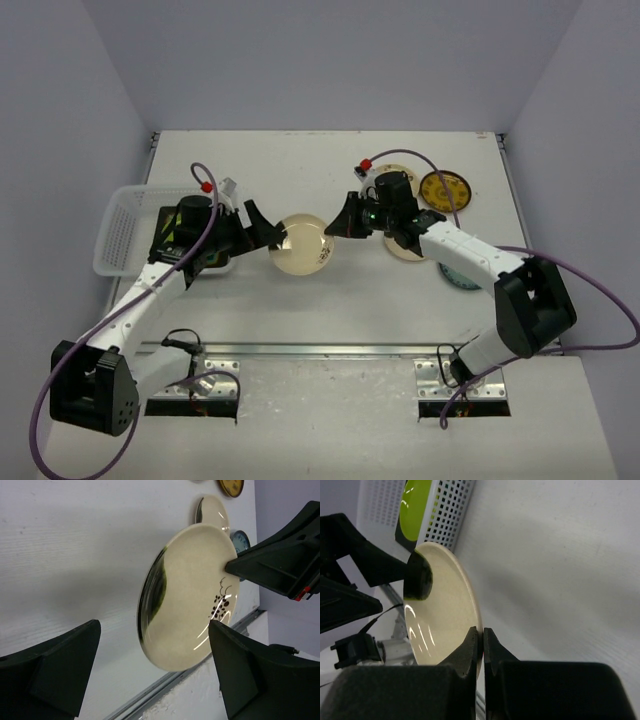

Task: Place the plates into the plastic bin on the countertop

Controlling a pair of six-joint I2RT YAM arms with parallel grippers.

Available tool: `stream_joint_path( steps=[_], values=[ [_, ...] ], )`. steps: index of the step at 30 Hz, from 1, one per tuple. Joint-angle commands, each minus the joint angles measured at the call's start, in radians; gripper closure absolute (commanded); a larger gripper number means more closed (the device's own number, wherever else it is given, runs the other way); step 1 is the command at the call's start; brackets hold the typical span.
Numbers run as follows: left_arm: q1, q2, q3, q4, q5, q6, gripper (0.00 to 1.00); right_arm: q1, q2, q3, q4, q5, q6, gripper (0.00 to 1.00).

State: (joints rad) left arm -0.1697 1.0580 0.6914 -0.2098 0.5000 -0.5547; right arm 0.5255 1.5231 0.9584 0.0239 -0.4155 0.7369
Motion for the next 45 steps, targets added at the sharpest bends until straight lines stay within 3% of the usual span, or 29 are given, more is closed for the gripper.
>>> stream_joint_path(
  steps=[1, 3, 4, 8, 11, 12, 13, 15, 20, 24, 30, 33, 37, 40, 43, 45],
  values=[
    [-0.019, 0.028, 0.007, 0.096, 0.029, -0.012, 0.53, 0.001, -0.049, -0.028, 0.151, -0.165, 0.075, 1.00],
    [-0.019, 0.033, 0.008, 0.094, 0.028, -0.006, 0.77, 0.001, -0.059, -0.034, 0.170, -0.172, 0.086, 1.00],
    [-0.019, 0.033, 0.008, 0.093, 0.024, -0.003, 0.84, 0.001, -0.063, -0.036, 0.176, -0.174, 0.090, 1.00],
    [-0.019, 0.037, 0.020, 0.083, 0.019, 0.010, 1.00, 0.001, -0.064, -0.029, 0.188, -0.189, 0.102, 1.00],
    [-0.019, 0.033, 0.049, 0.048, -0.031, 0.022, 1.00, -0.002, -0.066, -0.030, 0.194, -0.193, 0.099, 0.94],
    [-0.019, 0.025, 0.060, 0.034, -0.074, 0.022, 1.00, -0.008, -0.069, -0.036, 0.194, -0.192, 0.099, 0.71],
    [-0.016, 0.018, 0.072, 0.005, -0.131, 0.022, 1.00, -0.014, -0.073, -0.047, 0.197, -0.188, 0.099, 0.39],
    [0.022, -0.022, 0.109, -0.066, -0.333, -0.014, 1.00, -0.071, -0.099, -0.093, 0.179, -0.148, 0.101, 0.02],
    [0.361, -0.154, 0.054, -0.080, -0.420, -0.132, 1.00, -0.195, -0.177, -0.238, 0.156, -0.114, 0.103, 0.01],
    [0.559, -0.208, -0.026, -0.073, -0.494, -0.270, 1.00, -0.249, -0.256, -0.318, 0.108, -0.078, 0.059, 0.01],
    [0.599, -0.118, -0.047, -0.019, -0.495, -0.301, 1.00, -0.282, -0.322, -0.351, 0.039, -0.040, 0.020, 0.01],
    [0.618, -0.087, -0.051, -0.020, -0.528, -0.304, 0.99, -0.296, -0.370, -0.366, -0.015, 0.057, 0.025, 0.01],
    [0.621, -0.103, -0.092, -0.002, -0.565, -0.309, 0.86, -0.305, -0.431, -0.399, -0.021, 0.181, 0.057, 0.01],
    [0.621, -0.117, -0.103, -0.010, -0.601, -0.313, 0.75, -0.312, -0.443, -0.397, -0.030, 0.169, 0.046, 0.01],
    [0.621, -0.125, -0.107, -0.008, -0.600, -0.319, 0.40, -0.314, -0.439, -0.377, -0.068, 0.135, 0.033, 0.01],
    [0.622, -0.121, -0.103, -0.011, -0.591, -0.316, 0.07, -0.314, -0.446, -0.369, -0.089, 0.132, 0.027, 0.01]
  ],
)
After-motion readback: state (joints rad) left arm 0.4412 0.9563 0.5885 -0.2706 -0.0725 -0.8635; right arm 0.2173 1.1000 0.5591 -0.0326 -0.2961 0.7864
